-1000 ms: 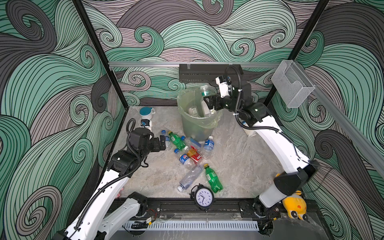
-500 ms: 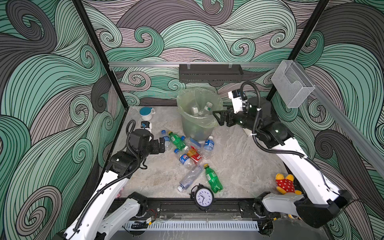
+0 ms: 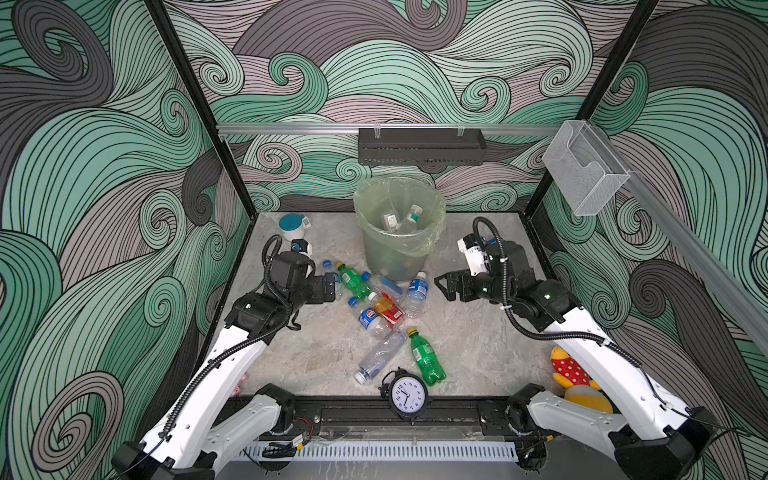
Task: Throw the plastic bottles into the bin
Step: 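Withdraw the right gripper and lower it to the green Sprite bottle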
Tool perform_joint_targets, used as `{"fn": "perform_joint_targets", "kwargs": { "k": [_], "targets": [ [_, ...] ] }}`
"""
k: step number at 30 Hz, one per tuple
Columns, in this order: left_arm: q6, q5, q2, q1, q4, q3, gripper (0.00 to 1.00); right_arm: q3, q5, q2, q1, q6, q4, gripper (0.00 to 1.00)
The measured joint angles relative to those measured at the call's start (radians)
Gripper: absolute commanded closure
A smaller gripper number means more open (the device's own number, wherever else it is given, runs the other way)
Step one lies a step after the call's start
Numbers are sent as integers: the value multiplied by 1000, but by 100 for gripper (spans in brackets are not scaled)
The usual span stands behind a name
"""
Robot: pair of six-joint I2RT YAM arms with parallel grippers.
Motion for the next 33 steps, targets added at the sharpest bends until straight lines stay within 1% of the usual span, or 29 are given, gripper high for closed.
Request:
{"fn": "perform_joint_targets", "kwargs": {
  "k": [5,12,22,33],
  "targets": [
    [-3,0,-19,0,0,0,1,-60,-23,9,22,48,-39,10],
    [-5,-2,-43,0,-2,0,1,-126,-49,29,79,101,-73,9],
    [-10,-2,-45,0,-1,-3,1,-164,-110,138,174,161,-106,8],
    [-10,-10,-46,0,-2,-18,1,-188,-133,274,255,213,-68,10]
  ]
}}
